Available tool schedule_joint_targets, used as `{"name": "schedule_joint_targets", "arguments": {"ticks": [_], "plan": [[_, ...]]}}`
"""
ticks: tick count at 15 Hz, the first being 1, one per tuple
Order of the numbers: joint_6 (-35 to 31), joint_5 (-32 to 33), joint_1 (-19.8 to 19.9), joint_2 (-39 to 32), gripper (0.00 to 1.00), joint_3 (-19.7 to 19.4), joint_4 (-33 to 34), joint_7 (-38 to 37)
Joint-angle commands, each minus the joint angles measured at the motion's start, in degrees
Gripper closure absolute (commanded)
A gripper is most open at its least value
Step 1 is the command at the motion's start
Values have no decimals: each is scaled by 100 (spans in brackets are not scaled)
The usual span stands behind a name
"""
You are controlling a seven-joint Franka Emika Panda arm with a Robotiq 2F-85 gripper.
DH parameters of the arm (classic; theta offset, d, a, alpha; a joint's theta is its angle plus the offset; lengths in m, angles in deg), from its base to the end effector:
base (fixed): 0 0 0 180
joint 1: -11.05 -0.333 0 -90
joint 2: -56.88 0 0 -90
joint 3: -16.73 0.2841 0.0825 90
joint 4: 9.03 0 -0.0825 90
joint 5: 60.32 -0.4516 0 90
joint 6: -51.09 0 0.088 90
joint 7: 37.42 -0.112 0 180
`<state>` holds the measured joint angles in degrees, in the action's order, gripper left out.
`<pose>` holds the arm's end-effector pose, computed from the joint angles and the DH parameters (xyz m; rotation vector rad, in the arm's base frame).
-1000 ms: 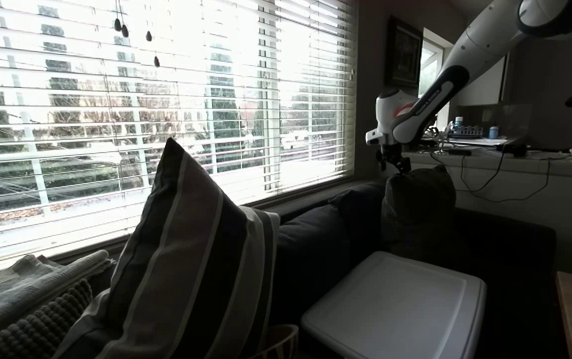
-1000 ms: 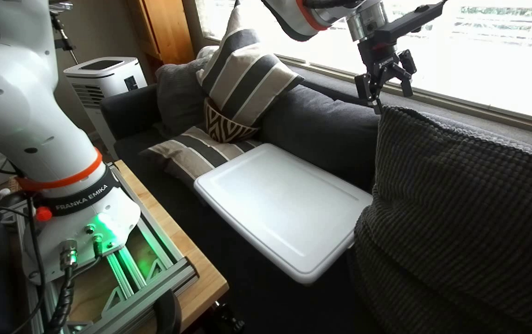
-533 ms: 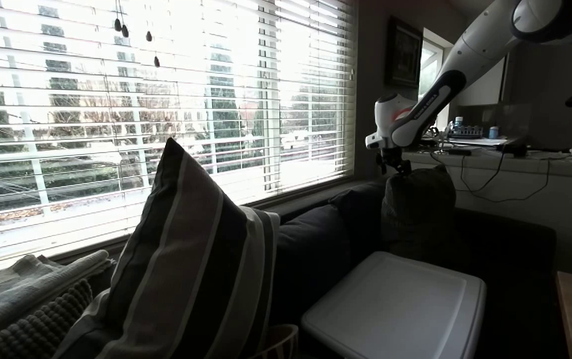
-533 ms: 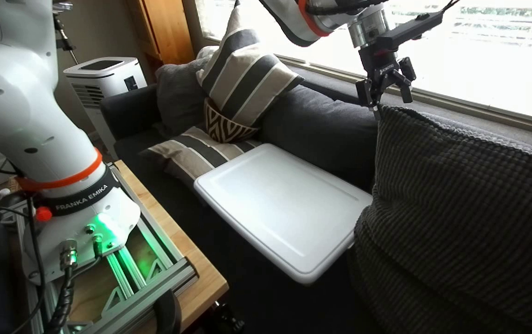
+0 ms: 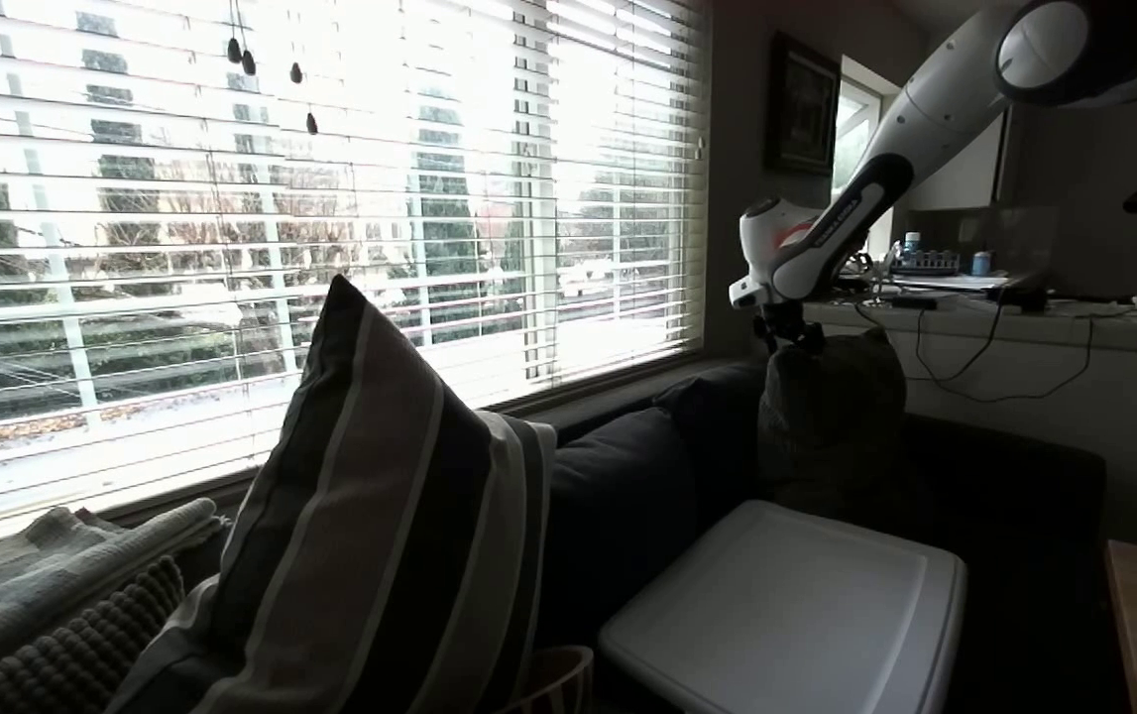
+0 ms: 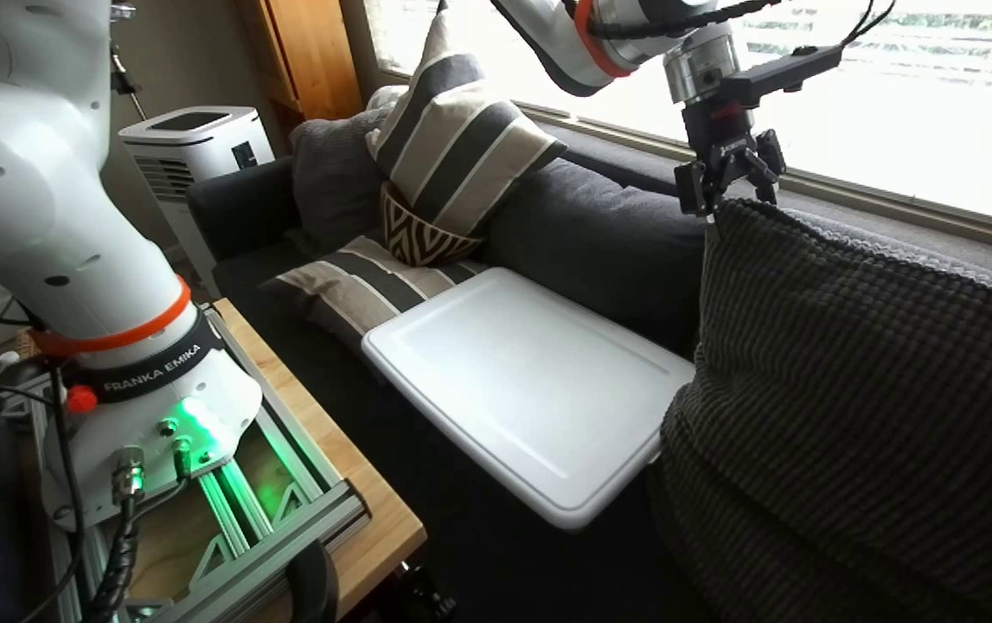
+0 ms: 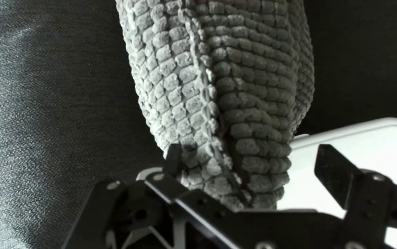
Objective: Pick up the grey pillow on the right and put it on the white lid
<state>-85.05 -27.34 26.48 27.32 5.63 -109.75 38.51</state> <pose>0.6360 -0.3189 0.2167 2.1613 1.6344 -0.4697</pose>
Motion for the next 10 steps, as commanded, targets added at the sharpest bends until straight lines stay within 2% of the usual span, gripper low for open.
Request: {"name": "schedule_joint_targets", "arguments": {"ticks": [1,5,10], "plan": [[14,-44,106,-397,32,25,378,333],[39,-85,161,-631,65,22,627,432],[74,-255,238,-675,100,72,728,559]]}}
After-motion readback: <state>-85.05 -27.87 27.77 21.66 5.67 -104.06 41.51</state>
